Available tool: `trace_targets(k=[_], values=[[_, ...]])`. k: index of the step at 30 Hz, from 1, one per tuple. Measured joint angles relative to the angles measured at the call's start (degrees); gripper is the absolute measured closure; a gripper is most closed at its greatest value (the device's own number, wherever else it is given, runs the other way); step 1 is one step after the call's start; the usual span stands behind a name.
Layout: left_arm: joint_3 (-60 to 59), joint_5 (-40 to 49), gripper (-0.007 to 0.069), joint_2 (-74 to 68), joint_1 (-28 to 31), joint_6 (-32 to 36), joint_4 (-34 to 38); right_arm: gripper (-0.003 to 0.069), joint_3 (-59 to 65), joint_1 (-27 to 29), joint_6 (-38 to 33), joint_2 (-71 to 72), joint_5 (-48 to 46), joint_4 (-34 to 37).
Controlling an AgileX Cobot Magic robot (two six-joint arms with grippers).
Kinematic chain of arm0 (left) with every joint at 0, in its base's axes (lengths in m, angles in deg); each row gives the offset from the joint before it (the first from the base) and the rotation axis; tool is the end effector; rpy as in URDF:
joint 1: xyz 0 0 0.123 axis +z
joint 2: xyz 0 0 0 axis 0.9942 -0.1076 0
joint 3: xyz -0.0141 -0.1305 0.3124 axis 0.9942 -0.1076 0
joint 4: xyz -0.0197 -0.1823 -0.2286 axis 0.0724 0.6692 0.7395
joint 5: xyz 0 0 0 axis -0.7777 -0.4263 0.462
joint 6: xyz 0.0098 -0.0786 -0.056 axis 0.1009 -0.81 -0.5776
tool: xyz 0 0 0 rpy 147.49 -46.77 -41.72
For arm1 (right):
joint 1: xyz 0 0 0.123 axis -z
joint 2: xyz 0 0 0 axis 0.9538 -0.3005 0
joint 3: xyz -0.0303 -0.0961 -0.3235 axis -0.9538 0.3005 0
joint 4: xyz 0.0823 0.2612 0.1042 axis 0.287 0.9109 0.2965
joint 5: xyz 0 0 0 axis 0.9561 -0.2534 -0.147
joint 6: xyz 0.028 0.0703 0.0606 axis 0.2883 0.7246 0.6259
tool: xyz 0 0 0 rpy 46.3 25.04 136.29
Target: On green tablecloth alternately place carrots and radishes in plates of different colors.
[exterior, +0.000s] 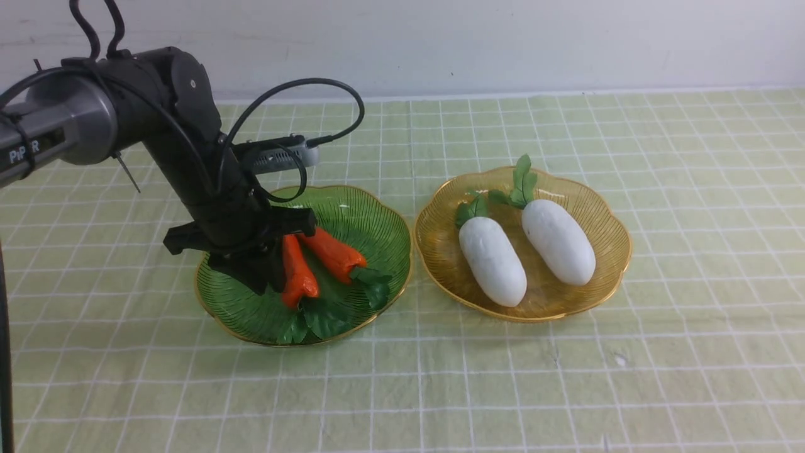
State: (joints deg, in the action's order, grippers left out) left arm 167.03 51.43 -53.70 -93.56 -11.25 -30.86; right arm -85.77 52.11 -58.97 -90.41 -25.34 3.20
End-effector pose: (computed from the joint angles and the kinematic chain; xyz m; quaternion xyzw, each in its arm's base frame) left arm 0.4536 -0.0975 0.2411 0.0147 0.9942 -0.1046 0.0204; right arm 0.0505 0.0201 0.3231 -0.1234 0.6366 0.1346 0.7493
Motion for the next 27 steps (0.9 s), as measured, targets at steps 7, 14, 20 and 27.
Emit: trace_targets(k=[7, 14, 20, 27], values=[[0.0, 0.1, 0.0629, 0.0, 0.0, 0.1, -0.2, 0.0671, 0.0, 0.0, 0.0, 0.0, 0.0, 0.0], [0.0, 0.1, 0.0632, 0.0, 0.0, 0.1, -0.4, 0.0671, 0.5, 0.0, 0.0, 0.2, 0.0, 0.0], [0.0, 0.1, 0.0632, 0.0, 0.0, 0.1, -0.9, 0.0671, 5.4, 0.5, 0.0, 3.5, 0.0, -0.3], [0.0, 0.1, 0.0632, 0.0, 0.0, 0.1, -4.8, 0.0671, 13.4, 7.6, 0.0, 7.5, -5.0, -5.1]])
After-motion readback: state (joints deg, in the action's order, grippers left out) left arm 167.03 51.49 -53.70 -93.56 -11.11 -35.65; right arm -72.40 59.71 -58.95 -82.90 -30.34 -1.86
